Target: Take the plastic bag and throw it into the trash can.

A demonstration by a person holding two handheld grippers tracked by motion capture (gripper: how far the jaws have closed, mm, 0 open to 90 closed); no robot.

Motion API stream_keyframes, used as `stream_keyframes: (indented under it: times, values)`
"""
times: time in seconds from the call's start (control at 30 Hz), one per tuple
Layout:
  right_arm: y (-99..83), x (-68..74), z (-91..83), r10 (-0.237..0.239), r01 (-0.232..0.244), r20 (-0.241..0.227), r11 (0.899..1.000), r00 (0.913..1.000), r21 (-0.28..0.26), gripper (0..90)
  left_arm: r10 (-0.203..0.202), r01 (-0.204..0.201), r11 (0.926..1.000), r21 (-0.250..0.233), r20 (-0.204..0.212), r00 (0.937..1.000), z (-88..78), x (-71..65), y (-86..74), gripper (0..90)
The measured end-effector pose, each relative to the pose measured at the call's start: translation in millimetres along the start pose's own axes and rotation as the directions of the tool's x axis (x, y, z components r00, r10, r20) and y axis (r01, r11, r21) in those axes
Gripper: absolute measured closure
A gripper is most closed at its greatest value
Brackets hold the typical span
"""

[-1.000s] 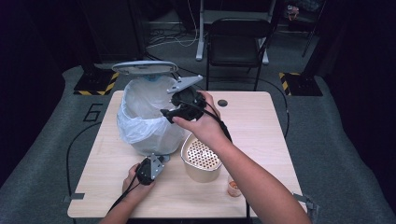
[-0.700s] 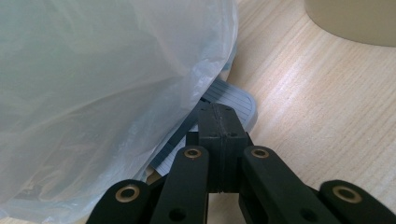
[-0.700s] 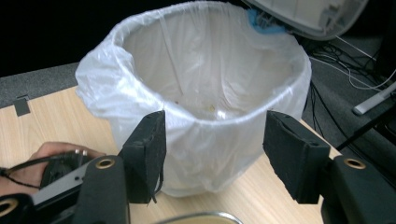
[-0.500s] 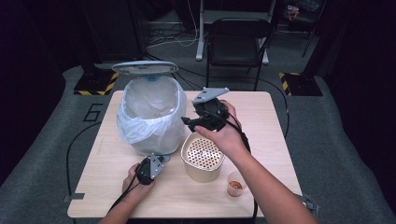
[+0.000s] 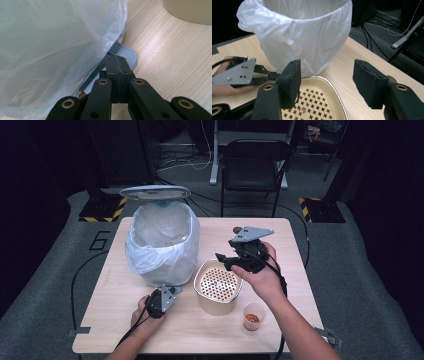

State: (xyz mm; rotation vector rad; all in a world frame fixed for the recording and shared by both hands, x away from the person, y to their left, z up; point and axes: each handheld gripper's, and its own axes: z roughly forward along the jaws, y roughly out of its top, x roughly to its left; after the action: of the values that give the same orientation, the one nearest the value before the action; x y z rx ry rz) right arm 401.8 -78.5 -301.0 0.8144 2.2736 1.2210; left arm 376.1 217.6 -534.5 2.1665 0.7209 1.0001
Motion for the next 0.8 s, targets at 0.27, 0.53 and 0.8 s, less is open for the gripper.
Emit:
stream_keyframes:
  times: [0.27, 0.53, 0.8]
  values:
    - [-24.8, -7.5, -4.8, 0.027, -0.027, 0.023, 1.0, 0.9994, 0.002, 39.8, 0.003, -0.003, 1.0, 0.003, 0.002, 1.0, -0.2, 0.0, 0.0, 90.0]
    - [-41.1, -10.6, -6.4, 0.026, -0.025, 0.046, 1.0, 0.9986, -0.003, 39.3, 0.004, -0.004, 1.0, 0.003, 0.002, 1.0, -0.3, -0.1, 0.0, 90.0]
    - [-72.1, -7.9, -11.1, 0.045, -0.044, 0.032, 0.999, 0.9985, -0.032, 36.7, -0.001, 0.001, 1.0, 0.004, 0.009, 1.0, -0.6, 0.5, -0.1, 90.0]
